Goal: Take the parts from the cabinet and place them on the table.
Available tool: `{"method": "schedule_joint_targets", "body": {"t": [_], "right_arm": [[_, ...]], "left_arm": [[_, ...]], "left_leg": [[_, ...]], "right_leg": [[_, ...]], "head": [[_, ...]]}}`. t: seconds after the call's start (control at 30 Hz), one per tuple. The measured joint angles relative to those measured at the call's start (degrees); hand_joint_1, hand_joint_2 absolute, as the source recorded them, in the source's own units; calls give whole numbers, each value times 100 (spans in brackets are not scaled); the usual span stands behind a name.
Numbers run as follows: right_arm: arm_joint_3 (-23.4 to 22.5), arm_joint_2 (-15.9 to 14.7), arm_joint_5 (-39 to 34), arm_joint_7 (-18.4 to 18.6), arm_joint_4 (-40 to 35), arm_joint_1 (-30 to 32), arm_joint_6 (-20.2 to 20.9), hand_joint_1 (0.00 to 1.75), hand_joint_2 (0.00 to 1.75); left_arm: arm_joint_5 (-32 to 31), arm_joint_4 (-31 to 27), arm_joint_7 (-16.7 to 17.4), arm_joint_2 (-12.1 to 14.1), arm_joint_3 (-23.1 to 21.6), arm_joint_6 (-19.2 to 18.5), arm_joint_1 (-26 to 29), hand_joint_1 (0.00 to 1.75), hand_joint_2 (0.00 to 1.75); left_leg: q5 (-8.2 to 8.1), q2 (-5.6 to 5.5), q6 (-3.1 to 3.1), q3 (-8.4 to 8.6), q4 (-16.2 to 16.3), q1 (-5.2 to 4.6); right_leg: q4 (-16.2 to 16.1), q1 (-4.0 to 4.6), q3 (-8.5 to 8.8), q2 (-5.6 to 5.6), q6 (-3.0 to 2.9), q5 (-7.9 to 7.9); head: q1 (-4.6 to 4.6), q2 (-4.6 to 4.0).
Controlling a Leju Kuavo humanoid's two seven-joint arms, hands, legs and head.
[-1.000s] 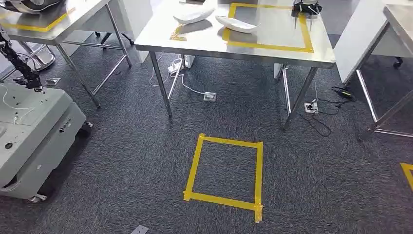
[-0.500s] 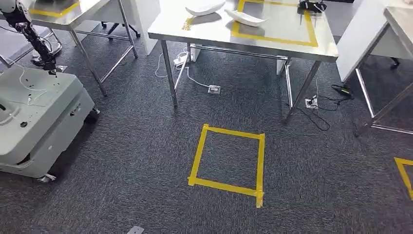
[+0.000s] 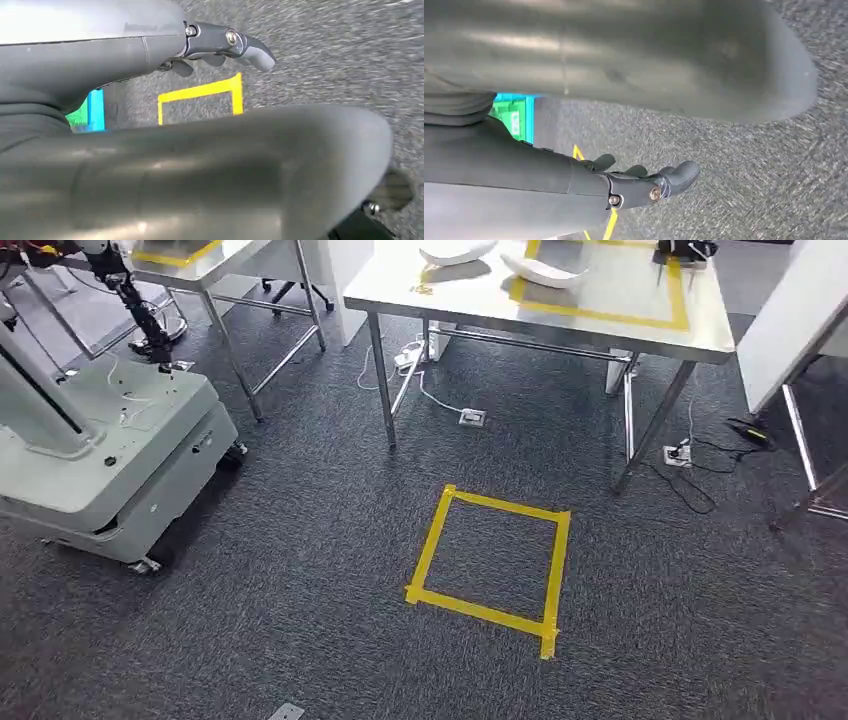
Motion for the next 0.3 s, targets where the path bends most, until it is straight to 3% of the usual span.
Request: {"method": "schedule_joint_targets", "body": {"t": [0.03, 0.1, 0.13, 0.17, 0.2, 0.23, 0.3], "right_arm": [[0, 0, -15, 0, 0, 9, -7, 0, 0], [0, 0, -48, -2, 0, 12, -20, 0, 0], [0, 2, -79, -2, 0, 11, -24, 0, 0], [0, 2, -94, -2, 0, 10, -28, 0, 0], [-4, 2, -103, -2, 0, 10, -28, 0, 0], [-11, 4, -109, -2, 0, 15, -31, 0, 0], [-28, 9, -122, -4, 4, 3, -28, 0, 0]], "left_arm": [[-28, 0, 9, 0, 0, 0, 5, 0, 0], [-80, 2, 33, 0, 0, -19, 18, 0, 0], [-111, 2, 50, 13, 0, -44, 14, 0, 0], [-149, 2, 59, 13, 0, -44, 3, 0, 0], [-168, 0, 61, 13, -2, -48, -20, 0, 0], [-201, 0, 50, 11, -2, -63, -29, 0, 0], [-216, 0, 2, 7, -4, -70, -32, 0, 0]], "left_leg": [[-71, 10, -18, -79, 273, 1], [101, 36, -29, 114, 106, 7], [371, 91, -21, 503, -490, 9], [533, 193, -9, 819, -1001, 8], [467, 426, 22, 1053, -1456, -3], [544, 430, 122, 1084, -1402, -51], [502, 368, 230, 1007, -1433, -68]], "right_leg": [[10, 2, -31, -64, 3, 15], [37, 1, -70, -184, 17, 30], [74, -2, -99, -264, 22, 30], [105, -1, -111, -320, 35, 22], [137, 13, -116, -377, 62, 7], [150, 35, -130, -426, 103, 8], [169, 46, -119, -500, 168, 28]], "head": [[0, 0], [0, 0], [-2, 0], [0, 0], [0, 0], [7, 0], [26, 0]]}}
